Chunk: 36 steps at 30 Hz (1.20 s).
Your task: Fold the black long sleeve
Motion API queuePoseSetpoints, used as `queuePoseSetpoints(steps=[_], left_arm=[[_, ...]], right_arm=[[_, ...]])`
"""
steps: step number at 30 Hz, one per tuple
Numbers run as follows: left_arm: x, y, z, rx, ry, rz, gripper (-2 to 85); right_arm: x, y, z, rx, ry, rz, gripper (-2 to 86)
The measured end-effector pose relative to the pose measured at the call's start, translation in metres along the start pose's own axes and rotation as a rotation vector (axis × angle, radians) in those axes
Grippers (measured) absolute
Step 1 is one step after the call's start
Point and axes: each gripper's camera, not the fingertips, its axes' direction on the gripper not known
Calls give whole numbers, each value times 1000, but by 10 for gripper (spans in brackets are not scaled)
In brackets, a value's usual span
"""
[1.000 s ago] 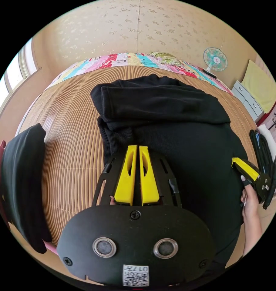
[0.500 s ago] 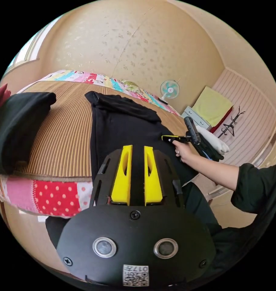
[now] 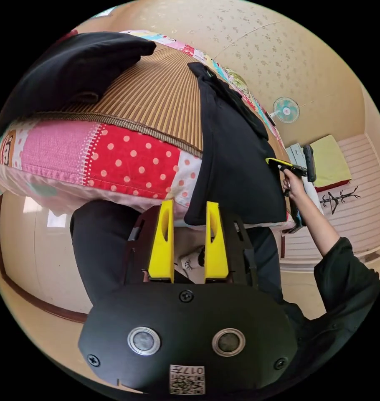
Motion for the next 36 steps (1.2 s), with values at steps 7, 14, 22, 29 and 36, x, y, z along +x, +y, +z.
queuePoseSetpoints(steps=[7, 14, 22, 29, 36], left_arm=[[-44, -4, -31, -79, 279, 150, 40], [-109, 1, -64, 33, 653, 77, 39], [-152, -3, -65, 73, 922, -16, 38], [-169, -3, -99, 107, 1008, 9, 39], [-164, 30, -143, 214, 1384, 246, 39]], right_arm=[[154, 149, -107, 236, -437, 216, 92], [262, 330, -69, 181, -875, 487, 122], [295, 398, -18, 258, -1214, 760, 59], [323, 440, -71, 485, -1481, 681, 33], [325, 498, -186, 882, -1661, 437, 30]])
